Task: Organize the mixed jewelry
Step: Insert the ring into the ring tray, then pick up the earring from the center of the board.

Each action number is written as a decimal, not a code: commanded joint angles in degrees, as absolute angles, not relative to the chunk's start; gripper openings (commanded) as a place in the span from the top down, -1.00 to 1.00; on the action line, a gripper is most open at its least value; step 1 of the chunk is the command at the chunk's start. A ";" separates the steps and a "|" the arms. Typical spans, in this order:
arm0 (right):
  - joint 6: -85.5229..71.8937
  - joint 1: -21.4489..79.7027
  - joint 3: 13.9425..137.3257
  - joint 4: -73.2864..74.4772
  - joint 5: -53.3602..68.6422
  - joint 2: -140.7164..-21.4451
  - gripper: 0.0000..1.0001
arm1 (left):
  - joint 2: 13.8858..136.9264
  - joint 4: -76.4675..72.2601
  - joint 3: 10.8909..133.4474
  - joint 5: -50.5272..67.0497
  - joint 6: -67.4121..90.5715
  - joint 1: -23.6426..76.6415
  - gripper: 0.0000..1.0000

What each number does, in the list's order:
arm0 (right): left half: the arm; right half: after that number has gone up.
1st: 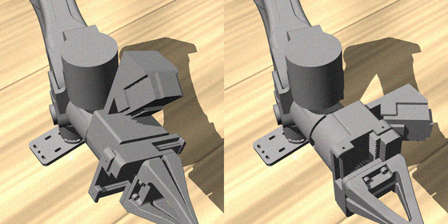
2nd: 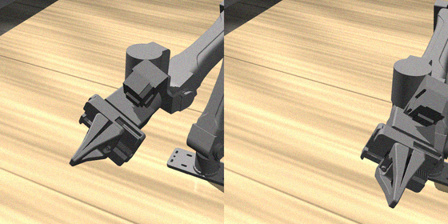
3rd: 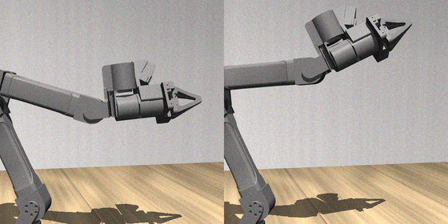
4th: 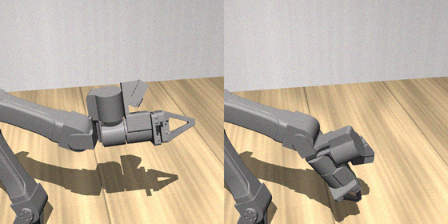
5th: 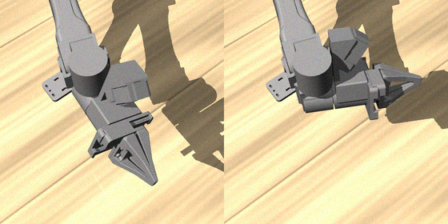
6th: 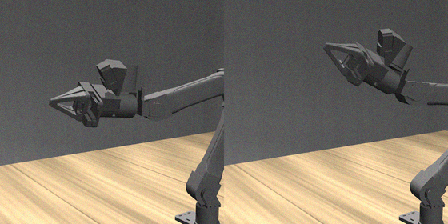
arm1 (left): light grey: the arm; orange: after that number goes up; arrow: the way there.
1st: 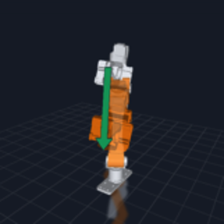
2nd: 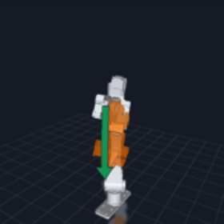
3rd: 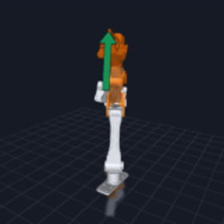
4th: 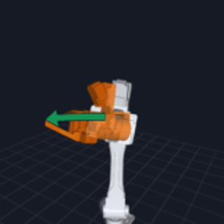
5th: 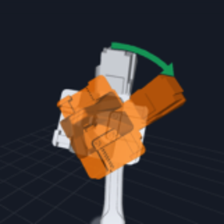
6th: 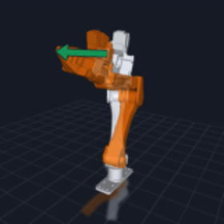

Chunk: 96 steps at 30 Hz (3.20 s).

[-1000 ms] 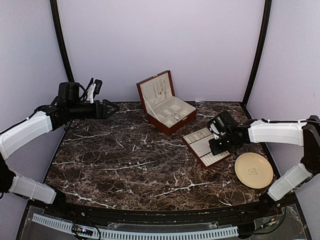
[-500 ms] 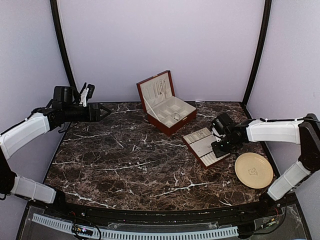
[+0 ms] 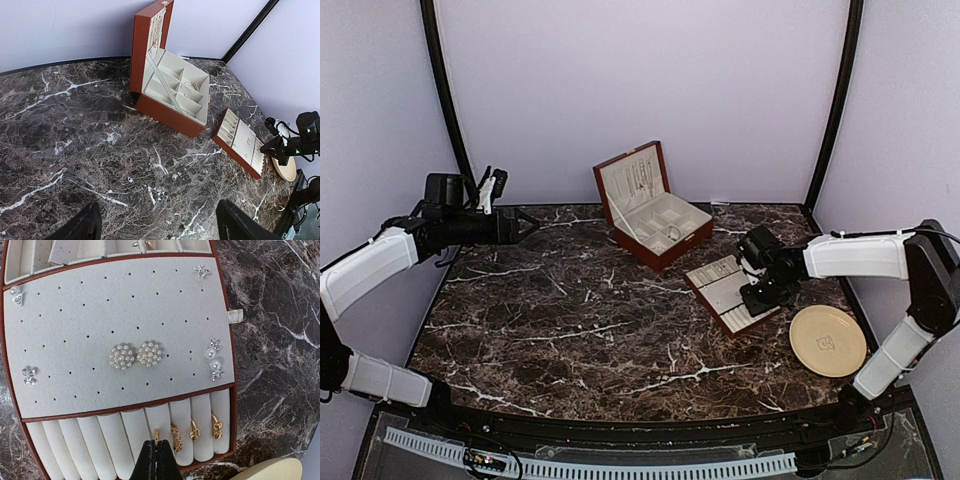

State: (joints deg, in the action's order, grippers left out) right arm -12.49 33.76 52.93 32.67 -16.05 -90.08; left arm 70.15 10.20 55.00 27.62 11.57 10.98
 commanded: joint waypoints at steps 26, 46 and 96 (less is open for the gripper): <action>-7.82 31.99 57.36 36.91 -5.89 -93.81 1.00 | 68.65 9.89 53.96 28.91 10.99 10.31 -0.63; -10.77 29.62 56.05 36.52 -8.55 -97.54 1.00 | 68.29 9.80 53.88 29.15 11.04 10.20 -0.63; -12.33 29.62 56.98 36.31 -6.70 -94.45 0.98 | 68.03 9.31 53.35 30.04 11.69 10.08 -0.63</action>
